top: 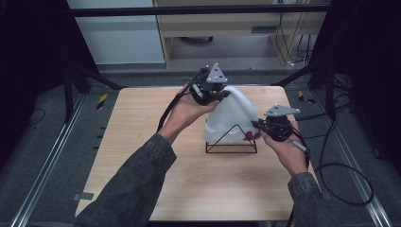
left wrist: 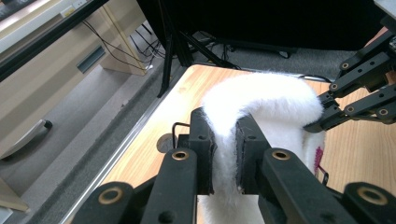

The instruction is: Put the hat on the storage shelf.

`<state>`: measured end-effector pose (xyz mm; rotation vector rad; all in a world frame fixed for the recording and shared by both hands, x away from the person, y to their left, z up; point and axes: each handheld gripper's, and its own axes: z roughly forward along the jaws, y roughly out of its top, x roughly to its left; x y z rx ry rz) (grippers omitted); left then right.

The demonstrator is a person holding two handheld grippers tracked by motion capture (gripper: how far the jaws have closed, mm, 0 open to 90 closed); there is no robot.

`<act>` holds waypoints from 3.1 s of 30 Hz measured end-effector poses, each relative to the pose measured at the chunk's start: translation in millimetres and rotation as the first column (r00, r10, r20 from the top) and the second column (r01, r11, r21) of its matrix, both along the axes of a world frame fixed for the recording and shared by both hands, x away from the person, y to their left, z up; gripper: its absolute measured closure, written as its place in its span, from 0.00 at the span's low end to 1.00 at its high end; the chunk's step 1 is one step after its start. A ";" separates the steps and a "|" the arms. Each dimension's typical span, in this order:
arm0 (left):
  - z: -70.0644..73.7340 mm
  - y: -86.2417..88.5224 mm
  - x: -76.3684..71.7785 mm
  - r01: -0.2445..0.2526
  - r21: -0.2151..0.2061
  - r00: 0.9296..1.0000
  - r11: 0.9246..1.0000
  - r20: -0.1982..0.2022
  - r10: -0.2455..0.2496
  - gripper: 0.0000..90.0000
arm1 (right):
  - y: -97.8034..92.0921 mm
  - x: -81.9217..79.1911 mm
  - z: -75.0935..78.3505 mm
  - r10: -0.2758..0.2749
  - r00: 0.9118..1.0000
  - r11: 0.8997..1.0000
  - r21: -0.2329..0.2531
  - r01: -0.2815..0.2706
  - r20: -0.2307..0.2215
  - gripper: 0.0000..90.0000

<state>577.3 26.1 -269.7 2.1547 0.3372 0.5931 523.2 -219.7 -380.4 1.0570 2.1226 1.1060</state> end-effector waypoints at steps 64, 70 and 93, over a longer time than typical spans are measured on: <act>-35.5 -18.2 -15.4 -0.016 -0.004 0.995 1.000 -0.097 0.015 0.68 | -21.7 -42.3 -33.9 -0.085 0.995 0.995 0.054 0.088 -0.052 0.73; -25.1 -8.5 -19.6 -0.022 -0.047 0.997 0.999 -0.080 0.019 0.58 | -19.9 -54.3 -32.6 -0.082 0.995 0.995 0.058 0.084 -0.049 0.65; -25.2 60.7 -52.2 -0.112 -0.056 0.985 0.992 -0.137 0.103 0.08 | -14.7 -83.0 -40.7 -0.138 0.990 0.988 0.061 0.140 -0.041 0.21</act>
